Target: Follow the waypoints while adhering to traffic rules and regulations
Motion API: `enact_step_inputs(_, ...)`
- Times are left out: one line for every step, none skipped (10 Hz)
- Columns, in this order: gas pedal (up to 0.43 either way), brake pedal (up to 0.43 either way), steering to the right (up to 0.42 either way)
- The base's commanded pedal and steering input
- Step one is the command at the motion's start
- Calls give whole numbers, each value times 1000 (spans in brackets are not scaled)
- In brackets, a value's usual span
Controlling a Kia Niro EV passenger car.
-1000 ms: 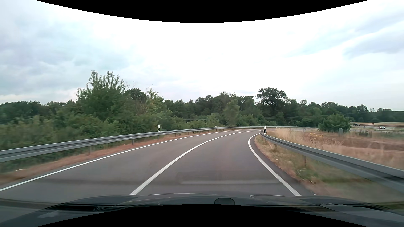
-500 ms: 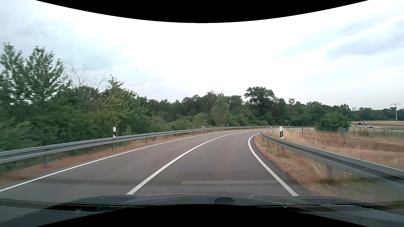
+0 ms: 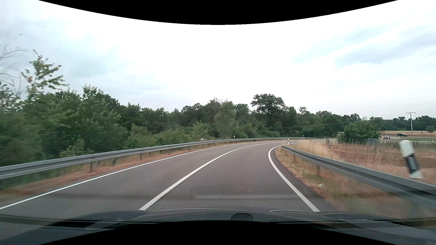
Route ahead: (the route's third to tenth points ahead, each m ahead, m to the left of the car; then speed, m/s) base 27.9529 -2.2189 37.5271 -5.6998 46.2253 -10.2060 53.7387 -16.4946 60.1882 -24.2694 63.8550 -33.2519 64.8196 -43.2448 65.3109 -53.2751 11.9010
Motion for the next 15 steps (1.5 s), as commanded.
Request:
enact_step_inputs(138, 0, 56)
enact_step_inputs(138, 0, 56)
enact_step_inputs(138, 0, 55)
enact_step_inputs(138, 0, 55)
enact_step_inputs(138, 0, 54)
enact_step_inputs(138, 0, 55)
enact_step_inputs(138, 0, 55)
enact_step_inputs(130, 0, 55)
enact_step_inputs(130, 0, 56)
enact_step_inputs(118, 0, 58)
enact_step_inputs(110, 0, 61)
enact_step_inputs(98, 0, 62)
enact_step_inputs(87, 0, 63)
enact_step_inputs(67, 0, 62)
enact_step_inputs(39, 0, 62)
